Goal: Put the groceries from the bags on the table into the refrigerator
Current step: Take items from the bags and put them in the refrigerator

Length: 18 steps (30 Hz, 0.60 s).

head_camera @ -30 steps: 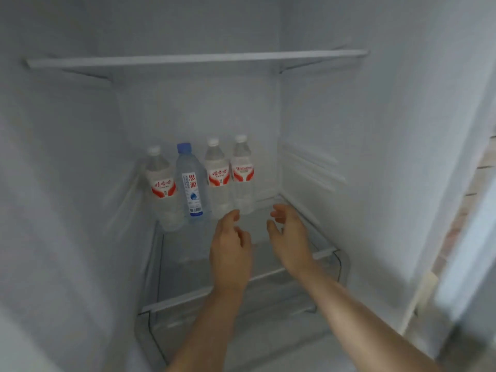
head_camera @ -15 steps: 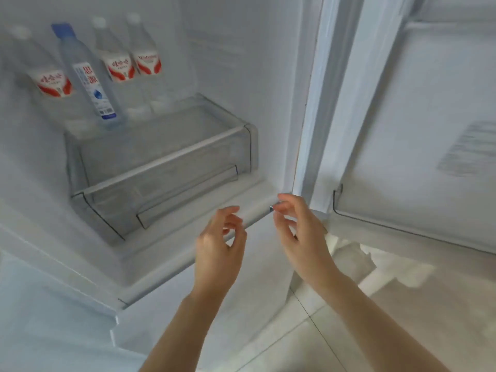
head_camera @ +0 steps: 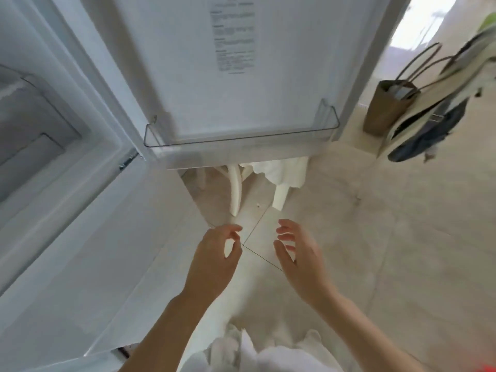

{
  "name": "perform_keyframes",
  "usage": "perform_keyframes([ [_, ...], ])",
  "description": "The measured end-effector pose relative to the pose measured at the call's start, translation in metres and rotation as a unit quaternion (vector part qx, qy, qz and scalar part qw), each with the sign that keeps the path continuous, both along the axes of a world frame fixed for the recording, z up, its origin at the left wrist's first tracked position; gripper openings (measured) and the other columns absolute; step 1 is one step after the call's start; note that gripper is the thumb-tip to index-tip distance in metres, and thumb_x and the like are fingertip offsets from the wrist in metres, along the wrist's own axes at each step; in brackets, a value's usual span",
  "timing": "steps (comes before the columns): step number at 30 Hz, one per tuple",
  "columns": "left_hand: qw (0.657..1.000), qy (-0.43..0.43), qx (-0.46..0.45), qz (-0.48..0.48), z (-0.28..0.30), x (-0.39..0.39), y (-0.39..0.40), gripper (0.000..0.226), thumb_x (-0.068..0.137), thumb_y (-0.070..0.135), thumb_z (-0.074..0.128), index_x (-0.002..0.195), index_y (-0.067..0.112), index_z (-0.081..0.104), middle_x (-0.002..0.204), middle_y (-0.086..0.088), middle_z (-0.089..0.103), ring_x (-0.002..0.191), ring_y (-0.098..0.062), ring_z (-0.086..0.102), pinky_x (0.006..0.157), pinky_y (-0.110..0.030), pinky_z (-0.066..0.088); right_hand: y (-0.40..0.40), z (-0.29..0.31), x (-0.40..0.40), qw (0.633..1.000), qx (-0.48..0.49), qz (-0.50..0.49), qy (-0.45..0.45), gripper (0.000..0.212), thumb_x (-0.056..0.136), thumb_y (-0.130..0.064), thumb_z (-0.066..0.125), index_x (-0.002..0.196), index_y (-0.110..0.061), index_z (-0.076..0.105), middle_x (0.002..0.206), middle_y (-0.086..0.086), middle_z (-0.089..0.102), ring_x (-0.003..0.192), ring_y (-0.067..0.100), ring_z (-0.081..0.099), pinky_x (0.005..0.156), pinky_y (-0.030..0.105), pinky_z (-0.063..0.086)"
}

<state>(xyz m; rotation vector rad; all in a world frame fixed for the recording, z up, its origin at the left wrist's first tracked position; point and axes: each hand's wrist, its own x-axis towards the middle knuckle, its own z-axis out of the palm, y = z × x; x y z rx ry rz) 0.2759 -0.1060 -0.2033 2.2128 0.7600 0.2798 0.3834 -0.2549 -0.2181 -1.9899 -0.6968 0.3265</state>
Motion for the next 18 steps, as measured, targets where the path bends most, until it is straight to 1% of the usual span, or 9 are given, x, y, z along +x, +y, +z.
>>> perform_keyframes([
  [2, 0.999, 0.009, -0.019, -0.037, -0.009, 0.031, -0.041, 0.024, 0.094, 0.02, 0.058, 0.115, 0.029, 0.061, 0.099, 0.022, 0.061, 0.099, 0.005, 0.054, 0.092, -0.018, 0.043, -0.047, -0.008, 0.02, 0.999, -0.026, -0.032, 0.003, 0.033, 0.092, -0.014, 0.058, 0.124, -0.019, 0.052, 0.104, -0.017, 0.055, 0.098, 0.003, 0.059, 0.087, 0.031, 0.052],
  [5, 0.998, -0.005, -0.039, -0.059, -0.016, 0.064, -0.085, 0.023, 0.093, 0.014, 0.059, 0.113, 0.025, 0.064, 0.096, 0.016, 0.065, 0.096, -0.003, 0.06, 0.09, -0.024, 0.049, -0.097, -0.017, 0.039, 0.996, -0.061, -0.062, -0.01, 0.034, 0.092, -0.013, 0.059, 0.125, -0.014, 0.053, 0.107, -0.008, 0.06, 0.101, 0.006, 0.059, 0.091, 0.027, 0.049],
  [9, 0.994, -0.011, -0.069, -0.083, -0.03, 0.125, -0.158, 0.02, 0.092, 0.011, 0.059, 0.106, 0.023, 0.066, 0.091, 0.011, 0.068, 0.091, -0.003, 0.062, 0.086, -0.029, 0.054, -0.174, -0.026, 0.083, 0.989, -0.095, -0.11, 0.012, 0.035, 0.09, -0.013, 0.061, 0.124, -0.013, 0.054, 0.107, -0.006, 0.06, 0.1, 0.004, 0.058, 0.091, 0.023, 0.048],
  [13, 0.989, -0.006, -0.088, -0.12, -0.039, 0.177, -0.21, 0.021, 0.09, 0.011, 0.059, 0.105, 0.024, 0.066, 0.089, 0.011, 0.068, 0.09, -0.004, 0.063, 0.086, -0.033, 0.054, -0.231, -0.03, 0.131, 0.98, -0.105, -0.17, 0.027, 0.033, 0.09, -0.014, 0.06, 0.122, -0.015, 0.054, 0.103, -0.005, 0.061, 0.096, 0.007, 0.059, 0.088, 0.028, 0.049],
  [16, 0.987, -0.005, -0.087, -0.138, -0.04, 0.21, -0.23, 0.022, 0.089, 0.01, 0.059, 0.104, 0.024, 0.067, 0.088, 0.012, 0.068, 0.091, -0.006, 0.063, 0.085, -0.033, 0.054, -0.259, -0.027, 0.165, 0.972, -0.106, -0.207, 0.045, 0.031, 0.091, -0.015, 0.057, 0.121, -0.016, 0.054, 0.1, -0.006, 0.061, 0.092, 0.008, 0.06, 0.085, 0.032, 0.052],
  [18, 0.985, 0.0, -0.08, -0.151, -0.04, 0.23, -0.235, 0.022, 0.09, 0.009, 0.059, 0.104, 0.024, 0.067, 0.09, 0.012, 0.067, 0.092, -0.007, 0.062, 0.085, -0.031, 0.054, -0.269, -0.025, 0.191, 0.969, -0.112, -0.21, 0.057, 0.03, 0.091, -0.015, 0.056, 0.121, -0.016, 0.053, 0.1, -0.005, 0.061, 0.092, 0.01, 0.061, 0.085, 0.035, 0.052],
])
